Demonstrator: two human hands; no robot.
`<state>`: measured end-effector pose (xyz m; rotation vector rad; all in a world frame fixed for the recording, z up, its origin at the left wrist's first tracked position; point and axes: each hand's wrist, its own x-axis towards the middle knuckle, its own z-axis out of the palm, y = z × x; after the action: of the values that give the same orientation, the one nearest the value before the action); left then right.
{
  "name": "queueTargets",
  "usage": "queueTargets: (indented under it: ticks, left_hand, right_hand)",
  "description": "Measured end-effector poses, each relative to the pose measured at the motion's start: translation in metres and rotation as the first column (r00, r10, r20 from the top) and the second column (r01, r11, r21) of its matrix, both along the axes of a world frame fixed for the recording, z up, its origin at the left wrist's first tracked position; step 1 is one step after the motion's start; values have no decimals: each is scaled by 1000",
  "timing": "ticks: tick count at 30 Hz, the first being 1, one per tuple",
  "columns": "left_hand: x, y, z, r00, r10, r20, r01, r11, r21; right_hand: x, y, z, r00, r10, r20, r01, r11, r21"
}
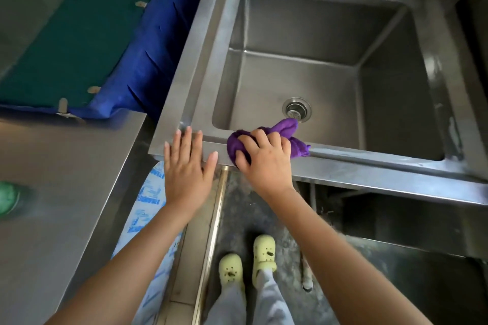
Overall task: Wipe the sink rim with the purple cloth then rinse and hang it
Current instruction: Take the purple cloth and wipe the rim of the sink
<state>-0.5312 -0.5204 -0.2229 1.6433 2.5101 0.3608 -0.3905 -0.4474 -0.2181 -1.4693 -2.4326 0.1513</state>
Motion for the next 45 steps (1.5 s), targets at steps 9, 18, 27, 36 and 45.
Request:
queueTargets:
  ticks: [9,18,27,36,45]
  left_hand:
    - [50,36,3,959,-281,-48,274,955,-110]
    - [106,59,8,883,-467,-39,453,872,-187]
    - [116,61,8,885,-461,-68,442,877,-189]
    - [112,61,4,884,-466,-42,451,873,-187]
    - [135,93,70,273,-11,962,238,970,-57]
  right_hand:
    - [67,10,-2,994,-94,53,92,995,29]
    - [160,20,1,952,-272,141,269,962,43]
    - [178,27,3,889,-438,132,442,897,3]
    - [179,35,11,900,-432,55,434,883,-181]
    - [150,52,86,589,-524,-615,47,782,-621]
